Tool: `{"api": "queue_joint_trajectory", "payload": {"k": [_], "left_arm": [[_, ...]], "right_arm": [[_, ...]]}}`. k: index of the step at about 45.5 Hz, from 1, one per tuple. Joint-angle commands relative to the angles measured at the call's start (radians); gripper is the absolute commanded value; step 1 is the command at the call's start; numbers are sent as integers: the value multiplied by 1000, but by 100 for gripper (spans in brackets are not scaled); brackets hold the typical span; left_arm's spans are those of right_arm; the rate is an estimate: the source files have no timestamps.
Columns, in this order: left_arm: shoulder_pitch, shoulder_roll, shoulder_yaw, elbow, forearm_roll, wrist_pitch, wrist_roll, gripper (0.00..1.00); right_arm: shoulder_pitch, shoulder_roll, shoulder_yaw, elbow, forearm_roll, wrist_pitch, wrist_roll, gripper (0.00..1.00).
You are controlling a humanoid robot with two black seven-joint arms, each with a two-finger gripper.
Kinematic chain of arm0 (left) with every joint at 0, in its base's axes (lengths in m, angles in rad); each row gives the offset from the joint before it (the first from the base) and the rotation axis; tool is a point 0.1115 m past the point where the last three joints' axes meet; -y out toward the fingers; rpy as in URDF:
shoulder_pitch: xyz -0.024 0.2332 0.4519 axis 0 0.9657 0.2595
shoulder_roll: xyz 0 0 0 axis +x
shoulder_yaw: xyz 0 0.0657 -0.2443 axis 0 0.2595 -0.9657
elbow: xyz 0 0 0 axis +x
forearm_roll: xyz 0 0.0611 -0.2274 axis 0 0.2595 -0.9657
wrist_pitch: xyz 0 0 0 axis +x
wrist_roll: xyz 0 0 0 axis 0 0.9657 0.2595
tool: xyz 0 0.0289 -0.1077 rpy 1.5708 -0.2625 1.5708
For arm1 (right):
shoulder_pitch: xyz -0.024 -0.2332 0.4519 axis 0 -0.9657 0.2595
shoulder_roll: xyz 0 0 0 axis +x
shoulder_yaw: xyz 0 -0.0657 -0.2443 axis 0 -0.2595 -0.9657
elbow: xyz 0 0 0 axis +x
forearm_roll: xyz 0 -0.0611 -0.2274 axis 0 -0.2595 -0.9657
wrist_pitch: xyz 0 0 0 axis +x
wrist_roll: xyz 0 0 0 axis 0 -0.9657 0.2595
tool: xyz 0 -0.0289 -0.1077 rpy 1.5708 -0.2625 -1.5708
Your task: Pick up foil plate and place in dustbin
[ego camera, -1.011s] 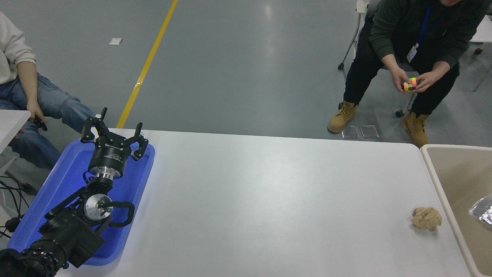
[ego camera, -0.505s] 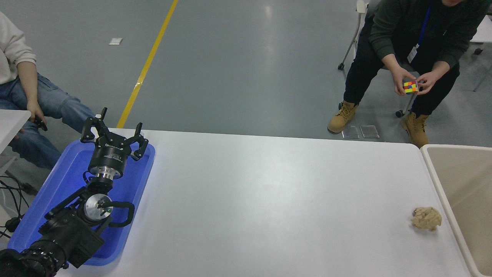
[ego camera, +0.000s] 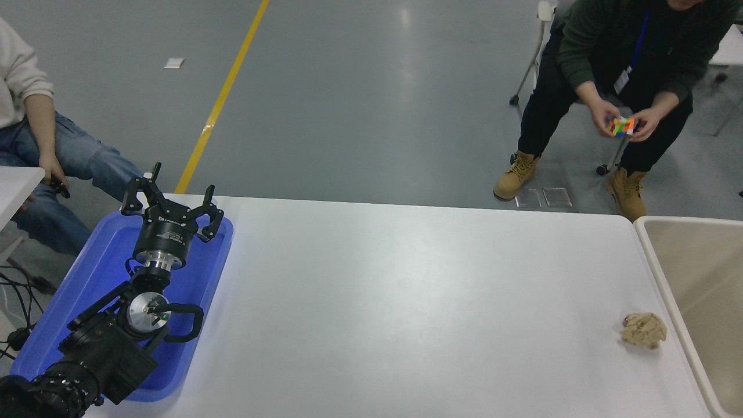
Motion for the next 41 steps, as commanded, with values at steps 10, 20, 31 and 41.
{"api": "queue_joint_trajectory", "payload": {"k": [10,20,31,41], "left_arm": [[0,0,0,0,0,0,0,100],[0,0,0,0,0,0,0,100],[0,0,0,0,0,0,0,100],[0,0,0,0,0,0,0,100]], "right_arm": [[438,75,-134,303,-102,271,0,100],[638,75,-208,488,-104,547,-2,100],[806,82,-249,587,-239,890,-3,100],[891,90,-265,731,-319,890,-3,100]]}}
